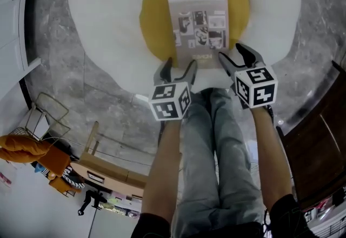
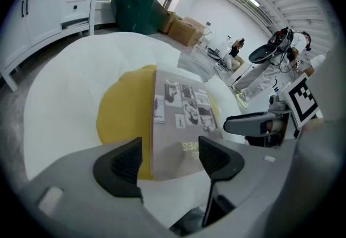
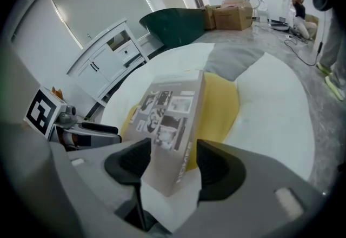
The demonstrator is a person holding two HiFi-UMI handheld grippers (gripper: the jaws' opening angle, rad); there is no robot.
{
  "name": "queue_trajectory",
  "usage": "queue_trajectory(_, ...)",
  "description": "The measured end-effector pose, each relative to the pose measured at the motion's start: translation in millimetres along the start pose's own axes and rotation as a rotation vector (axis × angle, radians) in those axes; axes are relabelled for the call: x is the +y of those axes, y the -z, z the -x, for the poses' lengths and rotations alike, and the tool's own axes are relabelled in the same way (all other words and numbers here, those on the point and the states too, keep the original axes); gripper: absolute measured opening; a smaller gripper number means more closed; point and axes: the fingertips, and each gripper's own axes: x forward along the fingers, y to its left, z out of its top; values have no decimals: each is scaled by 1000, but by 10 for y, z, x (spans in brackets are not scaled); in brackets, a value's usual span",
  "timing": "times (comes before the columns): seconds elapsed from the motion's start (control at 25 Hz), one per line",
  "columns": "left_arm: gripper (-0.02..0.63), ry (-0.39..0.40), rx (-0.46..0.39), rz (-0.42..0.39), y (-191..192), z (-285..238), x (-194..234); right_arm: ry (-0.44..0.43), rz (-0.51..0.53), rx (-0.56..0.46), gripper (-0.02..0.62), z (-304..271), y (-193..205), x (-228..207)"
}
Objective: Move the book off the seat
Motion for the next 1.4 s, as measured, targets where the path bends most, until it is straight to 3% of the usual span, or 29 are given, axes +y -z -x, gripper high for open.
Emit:
queue_trajectory(0.36,321,28,63,-67,38,-428,4,-79,-20,65,281,-377,118,-30)
queue_trajectory(0.48,311,23,70,-51,36,-443,-8,-103,-29,82,281,-441,155,13)
queue_trajectory(0.68,260,26,64,6,70,-286,-77,-99,94,111,263,-322,85,53)
queue_trajectory(0.92,241,-57,-20,49,109,275,-74,-139,198,86,262,-41,-28,440)
queue_trajectory(1.0,241,-58,-24,49,231,3,-325,-134,198,84,262,-21,140,85)
queue_trajectory(1.04,241,-17,23,25,342,-278,-610,-100,143,101,262,58,345,-278)
queue_trajectory(1.16,241,276,397,-149,862,-943,-1702,141,-294,249,262,738,1337,-1218)
queue_trajectory(1.2,241,326,456,-190,877,-1190,-1933,184,-377,268,262,805,1451,-1509)
queue_trajectory(1.28,241,325,439,-219,695,-1590,-2086,195,-389,251,261,679,1336,-1924)
queue_trajectory(1.4,241,282,378,-202,461,-1469,-1780,166,-331,228,261,494,1030,-1710)
